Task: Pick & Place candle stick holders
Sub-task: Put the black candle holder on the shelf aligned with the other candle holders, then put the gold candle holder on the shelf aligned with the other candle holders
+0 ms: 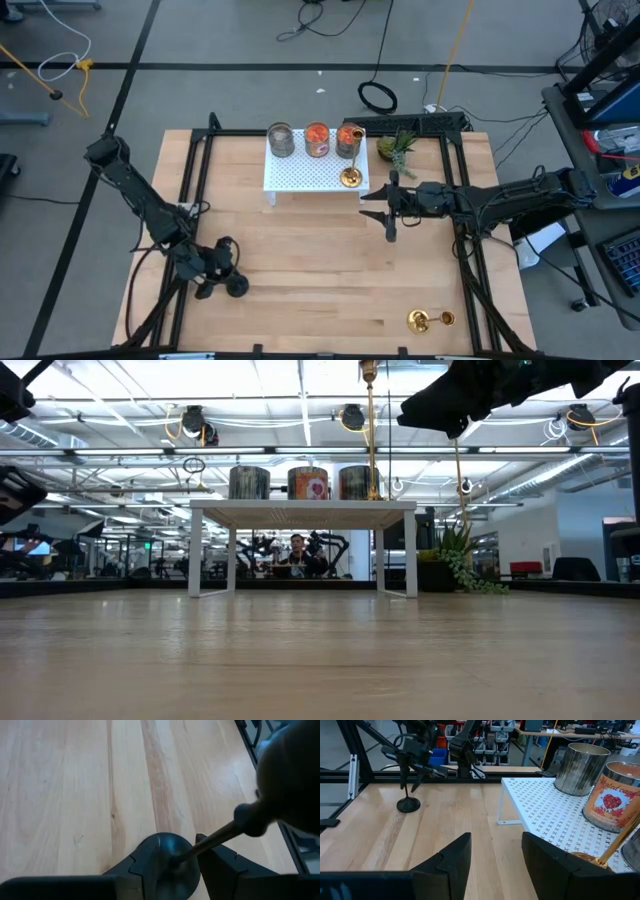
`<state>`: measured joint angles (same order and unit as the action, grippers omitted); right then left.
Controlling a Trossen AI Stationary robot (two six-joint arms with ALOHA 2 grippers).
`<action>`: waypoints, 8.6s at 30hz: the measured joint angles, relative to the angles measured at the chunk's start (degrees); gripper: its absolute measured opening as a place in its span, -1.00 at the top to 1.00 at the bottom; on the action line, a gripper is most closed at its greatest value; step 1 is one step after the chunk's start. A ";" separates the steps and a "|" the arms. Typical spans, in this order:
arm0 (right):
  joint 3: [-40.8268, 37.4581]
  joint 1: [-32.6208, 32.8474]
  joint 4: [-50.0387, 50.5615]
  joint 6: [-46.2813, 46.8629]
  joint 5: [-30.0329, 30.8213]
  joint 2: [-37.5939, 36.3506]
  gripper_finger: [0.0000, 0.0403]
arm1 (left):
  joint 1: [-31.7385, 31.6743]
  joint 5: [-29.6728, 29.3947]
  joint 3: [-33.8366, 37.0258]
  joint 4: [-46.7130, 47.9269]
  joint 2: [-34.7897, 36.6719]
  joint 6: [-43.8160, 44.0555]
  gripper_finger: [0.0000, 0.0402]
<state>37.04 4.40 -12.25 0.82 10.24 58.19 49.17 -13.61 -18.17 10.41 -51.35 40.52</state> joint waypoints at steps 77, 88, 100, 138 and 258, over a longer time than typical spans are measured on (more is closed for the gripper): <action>0.00 -0.07 -3.83 -0.03 0.15 4.28 0.15 | -65.24 4.61 -30.10 6.24 -12.81 -33.32 0.93; 0.00 -0.07 -3.81 -0.02 0.15 4.26 0.15 | -67.36 4.52 -30.10 6.59 -12.81 -33.27 0.90; 0.00 -0.07 -3.81 -0.02 0.15 4.26 0.15 | -67.52 4.63 -30.10 7.40 -12.83 -34.65 0.68; 0.00 7.22 14.70 -4.51 0.04 -4.50 -0.19 | -67.03 4.57 -30.05 7.62 -12.65 -37.47 0.04; -20.06 29.03 -51.59 3.17 15.24 13.22 0.97 | -54.64 4.81 -30.05 6.06 2.73 -34.33 0.03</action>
<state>16.98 33.44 -63.84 3.99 25.47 71.42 -5.48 -8.80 -48.23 16.47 -48.62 6.19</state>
